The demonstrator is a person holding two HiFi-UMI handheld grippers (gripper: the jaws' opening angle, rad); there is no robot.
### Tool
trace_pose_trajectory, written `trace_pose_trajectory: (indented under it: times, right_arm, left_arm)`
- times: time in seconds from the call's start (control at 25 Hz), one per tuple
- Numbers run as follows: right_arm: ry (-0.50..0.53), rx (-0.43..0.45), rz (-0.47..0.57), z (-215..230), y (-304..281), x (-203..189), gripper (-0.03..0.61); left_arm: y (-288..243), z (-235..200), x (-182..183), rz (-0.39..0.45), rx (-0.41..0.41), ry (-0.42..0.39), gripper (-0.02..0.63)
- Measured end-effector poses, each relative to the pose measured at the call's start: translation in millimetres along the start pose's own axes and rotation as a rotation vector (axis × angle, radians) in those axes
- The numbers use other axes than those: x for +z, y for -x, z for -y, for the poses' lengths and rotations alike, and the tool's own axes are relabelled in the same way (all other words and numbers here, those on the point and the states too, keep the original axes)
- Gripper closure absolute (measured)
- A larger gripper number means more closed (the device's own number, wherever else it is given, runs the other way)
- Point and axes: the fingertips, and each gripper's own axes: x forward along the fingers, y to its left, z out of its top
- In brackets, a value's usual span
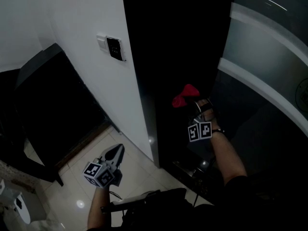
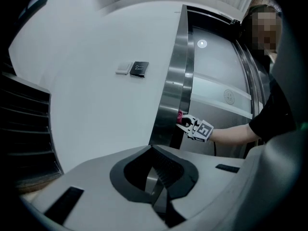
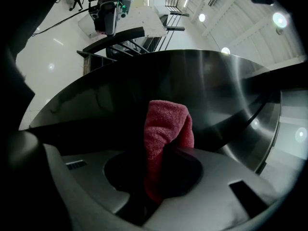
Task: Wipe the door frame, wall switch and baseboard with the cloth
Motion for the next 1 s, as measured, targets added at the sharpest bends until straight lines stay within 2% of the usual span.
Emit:
trace_pose_trajectory:
  times: [0.16,0.44,0.64,0.8,1.0]
  right_arm:
    - [-0.009,0.017,-0.018,-17.5,0.7,-4.6,0.492]
    - [-0.010,0.088,-0.025,-53.6,1.0,-13.6,0.492]
    - [-0.018,0.131,-0.025,-77.4,1.4,-19.5,0.492]
    - [-0.021,0.159,-0.021,-95.9,2.3,-23.0,0.492]
    - [0.001,0.261,-0.031,-134.2,5.8,-31.3,0.492]
  left_arm:
    - [-3.9,-0.1,-2.5,0.004,0.011,-0.024,0.626]
    - [-2.8,-13.9,6.2,0.060,0.107,-0.034,0.626]
    - [2.4,-20.4,8.8,0.091,0.132,-0.103,0.626]
    - [3.8,-25.1,11.3,0.084,0.162,-0.113,0.626]
    - [14.3,-30.5,11.4,0.133,0.231,-0.142,0.626]
